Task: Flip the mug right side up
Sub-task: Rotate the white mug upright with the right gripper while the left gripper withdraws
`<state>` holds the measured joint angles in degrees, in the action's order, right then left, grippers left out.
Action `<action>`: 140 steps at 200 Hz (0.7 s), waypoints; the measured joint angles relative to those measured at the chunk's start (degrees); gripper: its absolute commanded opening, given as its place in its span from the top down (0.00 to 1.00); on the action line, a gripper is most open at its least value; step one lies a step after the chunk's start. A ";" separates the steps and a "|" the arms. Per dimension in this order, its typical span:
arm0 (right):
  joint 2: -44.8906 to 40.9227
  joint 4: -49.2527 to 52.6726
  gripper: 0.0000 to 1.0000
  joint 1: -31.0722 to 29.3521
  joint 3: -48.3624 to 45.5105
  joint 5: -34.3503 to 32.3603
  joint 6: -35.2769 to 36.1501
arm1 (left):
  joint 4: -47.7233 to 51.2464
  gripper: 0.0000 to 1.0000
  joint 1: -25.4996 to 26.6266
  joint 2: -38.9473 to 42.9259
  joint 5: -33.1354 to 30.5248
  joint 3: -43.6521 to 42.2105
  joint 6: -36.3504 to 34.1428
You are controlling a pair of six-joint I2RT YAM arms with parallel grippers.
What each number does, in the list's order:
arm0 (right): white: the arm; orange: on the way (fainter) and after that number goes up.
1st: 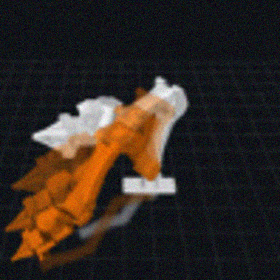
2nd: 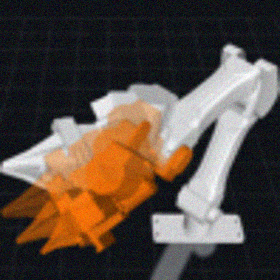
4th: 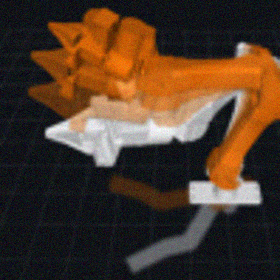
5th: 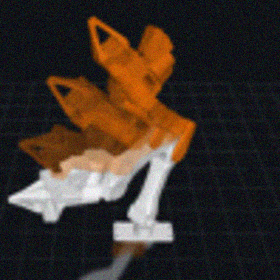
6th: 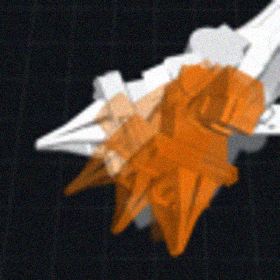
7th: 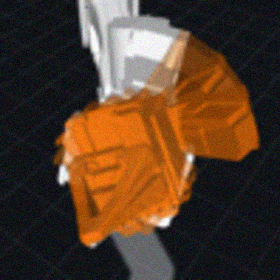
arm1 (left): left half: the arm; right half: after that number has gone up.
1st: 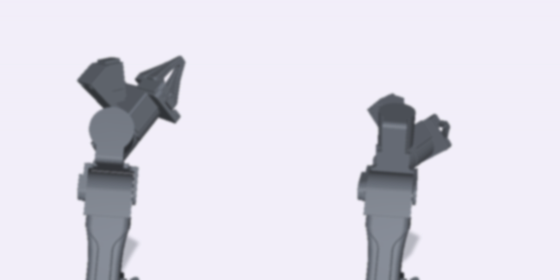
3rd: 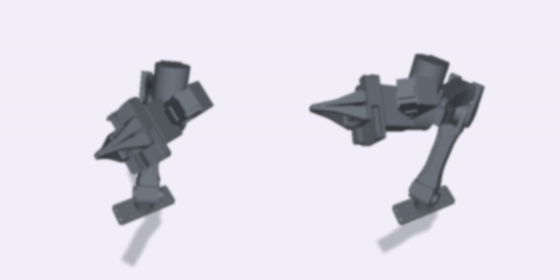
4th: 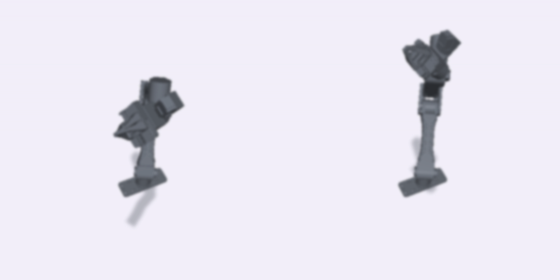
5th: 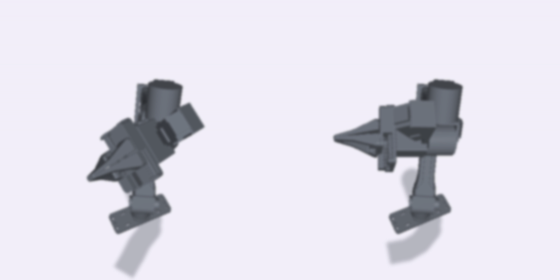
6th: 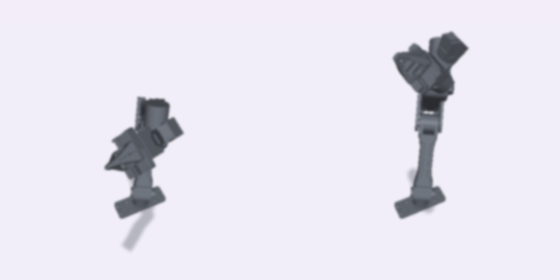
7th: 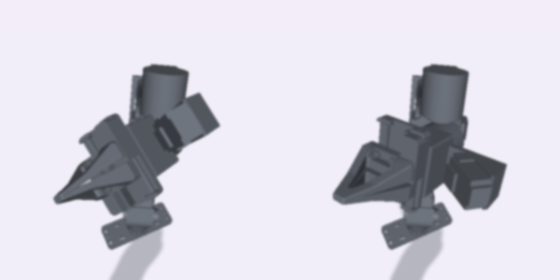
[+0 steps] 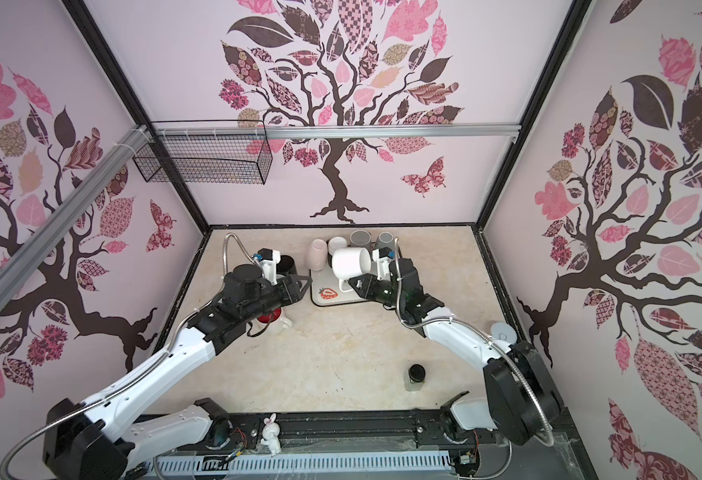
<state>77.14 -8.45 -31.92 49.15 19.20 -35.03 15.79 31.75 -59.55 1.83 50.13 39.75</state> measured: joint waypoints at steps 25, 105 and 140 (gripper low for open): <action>0.31 9.42 1.00 -10.21 2.84 -8.50 10.69 | 7.91 0.41 -0.33 10.75 -14.53 -2.43 -1.68; 17.79 26.27 1.00 -39.19 16.17 -19.87 28.26 | 23.43 0.41 -0.70 52.26 -48.15 -12.72 -0.96; 27.69 31.69 1.00 -39.10 24.76 -22.32 32.11 | 27.93 0.41 -0.70 57.72 -53.29 -12.72 -1.14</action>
<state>104.84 23.24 -71.02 73.91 -3.11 -2.92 43.72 31.05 -1.83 -51.46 37.41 38.61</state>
